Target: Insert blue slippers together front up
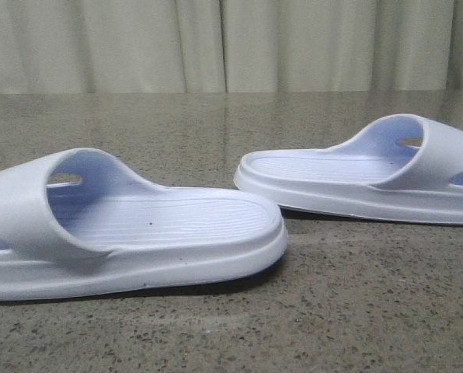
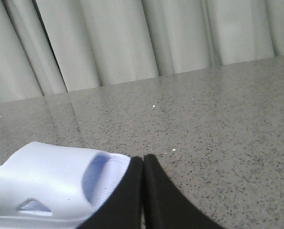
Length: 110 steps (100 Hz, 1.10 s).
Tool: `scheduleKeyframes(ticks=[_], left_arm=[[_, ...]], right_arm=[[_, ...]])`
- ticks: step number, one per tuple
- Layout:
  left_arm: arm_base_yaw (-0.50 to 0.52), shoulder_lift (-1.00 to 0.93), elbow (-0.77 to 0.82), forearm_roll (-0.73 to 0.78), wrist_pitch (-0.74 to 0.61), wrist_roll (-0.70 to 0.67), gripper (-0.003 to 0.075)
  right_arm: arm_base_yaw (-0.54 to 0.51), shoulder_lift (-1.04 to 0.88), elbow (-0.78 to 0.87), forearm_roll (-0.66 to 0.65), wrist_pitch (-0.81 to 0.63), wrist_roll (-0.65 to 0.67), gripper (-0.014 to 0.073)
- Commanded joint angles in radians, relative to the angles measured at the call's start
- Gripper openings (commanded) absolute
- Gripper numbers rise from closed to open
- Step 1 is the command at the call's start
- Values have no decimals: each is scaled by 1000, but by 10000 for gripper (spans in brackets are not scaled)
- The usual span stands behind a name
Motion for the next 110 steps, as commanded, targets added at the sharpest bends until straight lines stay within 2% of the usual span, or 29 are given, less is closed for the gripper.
scheduleKeyframes(ticks=[1,18,26,35,41,46,50,63,75,94,110], left_arm=[[1,-30,9,-8,-82,-8,16],[1,-30,9,-8,-82,-8,16],[1,-30,9,-54,-88,-8,15],[1,-30,7,-223,-112,-8,15],[1,-30,-5,-428,-113,-30,15],[1,-30,-22,-561,-87,-32,15],[1,-28,-47,-606,-32,-32,15],[1,-9,-155,-609,159,-32,15],[1,50,-268,-591,241,-32,15],[1,207,-426,-554,293,-32,15],[-1,285,-471,-637,304,-32,16]], right_arm=[[-7,-21,21,-1,-86,-4,-107],[-7,-21,21,-1,-86,-4,-107],[-7,-21,21,-1,-90,-4,-107],[-7,-21,14,-1,-97,-4,-106],[-7,-21,-6,-1,-88,-4,-106],[-7,-21,-33,-1,-73,-4,-106],[-7,-21,-57,-1,-57,-4,-106],[-7,-7,-190,-1,108,-4,-106],[-7,48,-307,-8,224,-4,-106],[-7,183,-444,-1,260,-4,-106],[-7,252,-480,18,265,-4,-106]])
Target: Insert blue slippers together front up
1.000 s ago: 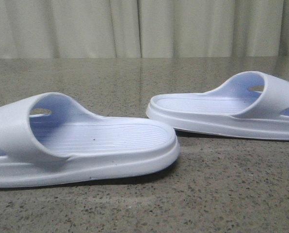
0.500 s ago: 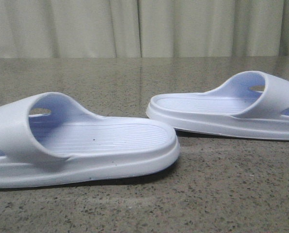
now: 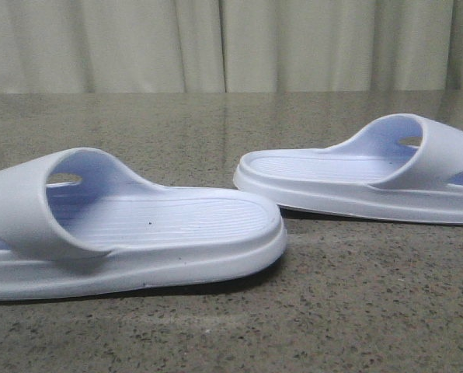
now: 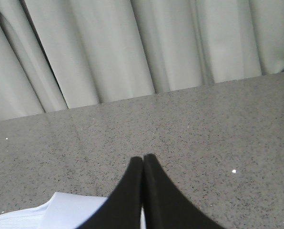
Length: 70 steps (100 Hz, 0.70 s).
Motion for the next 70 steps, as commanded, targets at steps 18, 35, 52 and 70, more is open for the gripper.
scheduleKeyframes(ticks=[18,35,52,70], left_arm=[[-1,58,-43,-60,43,-5,81],[-1,58,-43,-60,96,-5,410],[-1,58,-43,-74,104,-5,520],[-1,58,-41,-78,144,-48,519]], right_arm=[[-7,55,-41,44,-31,-4,-46],[-7,55,-41,58,-31,-4,170],[-7,59,-41,58,-54,-4,281],[-7,59,-41,58,-79,-4,288]])
